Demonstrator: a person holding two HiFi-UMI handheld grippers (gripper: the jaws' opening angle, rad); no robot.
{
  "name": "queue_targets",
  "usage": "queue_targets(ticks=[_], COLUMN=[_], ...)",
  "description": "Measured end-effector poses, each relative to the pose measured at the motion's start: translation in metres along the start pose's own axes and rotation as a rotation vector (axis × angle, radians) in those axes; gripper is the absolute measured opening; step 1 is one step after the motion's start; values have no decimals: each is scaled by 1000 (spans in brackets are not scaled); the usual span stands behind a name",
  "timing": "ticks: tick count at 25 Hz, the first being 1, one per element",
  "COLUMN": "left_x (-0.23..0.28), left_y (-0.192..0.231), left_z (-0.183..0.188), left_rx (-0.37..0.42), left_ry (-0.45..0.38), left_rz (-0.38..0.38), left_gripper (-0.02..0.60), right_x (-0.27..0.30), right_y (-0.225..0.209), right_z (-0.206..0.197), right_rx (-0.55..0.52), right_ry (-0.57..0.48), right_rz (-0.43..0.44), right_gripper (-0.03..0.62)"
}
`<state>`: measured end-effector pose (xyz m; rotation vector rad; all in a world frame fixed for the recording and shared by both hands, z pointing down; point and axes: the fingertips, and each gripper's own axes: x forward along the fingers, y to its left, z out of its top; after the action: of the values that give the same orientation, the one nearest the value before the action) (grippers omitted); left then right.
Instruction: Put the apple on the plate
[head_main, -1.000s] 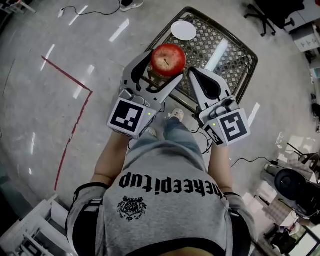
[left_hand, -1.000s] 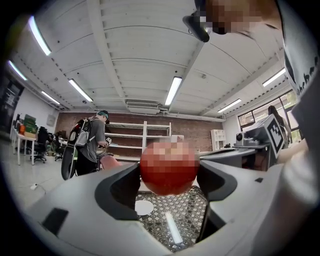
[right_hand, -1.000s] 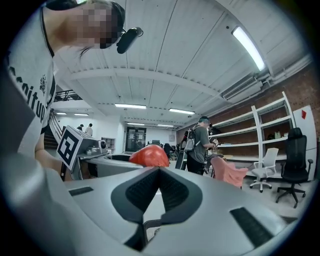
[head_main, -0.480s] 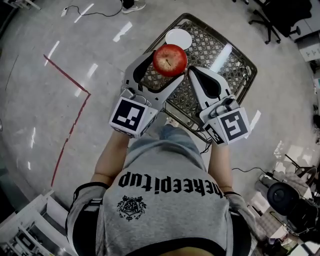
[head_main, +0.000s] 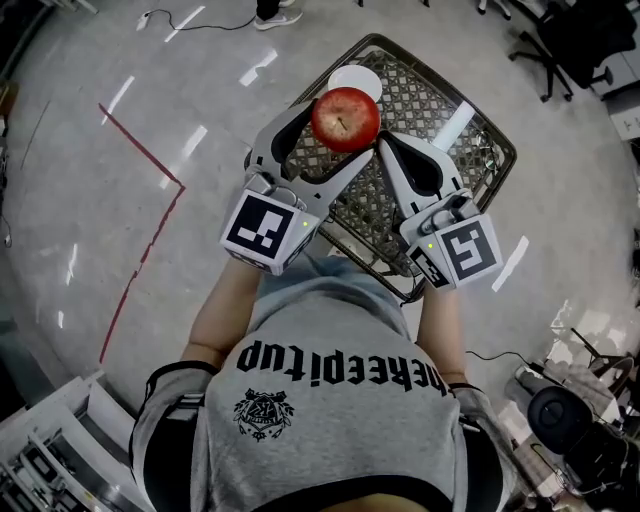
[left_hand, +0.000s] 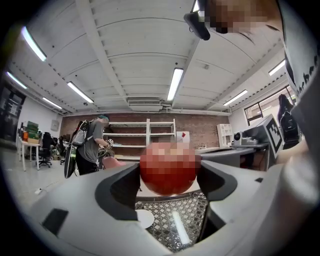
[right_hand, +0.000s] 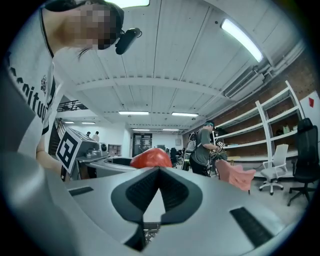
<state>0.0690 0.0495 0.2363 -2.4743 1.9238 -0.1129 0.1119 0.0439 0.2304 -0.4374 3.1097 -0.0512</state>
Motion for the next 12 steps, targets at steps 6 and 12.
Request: queue_targets(ticks=[6,12], left_x=[9,23], left_y=[-7,17], left_z=[6,-3], left_rx=[18,6], left_ry=[2,16], left_rz=[-7,-18], left_gripper=[394,394], right_x=[-6,14], right_y=[-10,-25], right_z=[7,3], right_rx=[7,12], right_ry=[-13,-7], right_rz=[-5,-38], right_gripper=[0,0])
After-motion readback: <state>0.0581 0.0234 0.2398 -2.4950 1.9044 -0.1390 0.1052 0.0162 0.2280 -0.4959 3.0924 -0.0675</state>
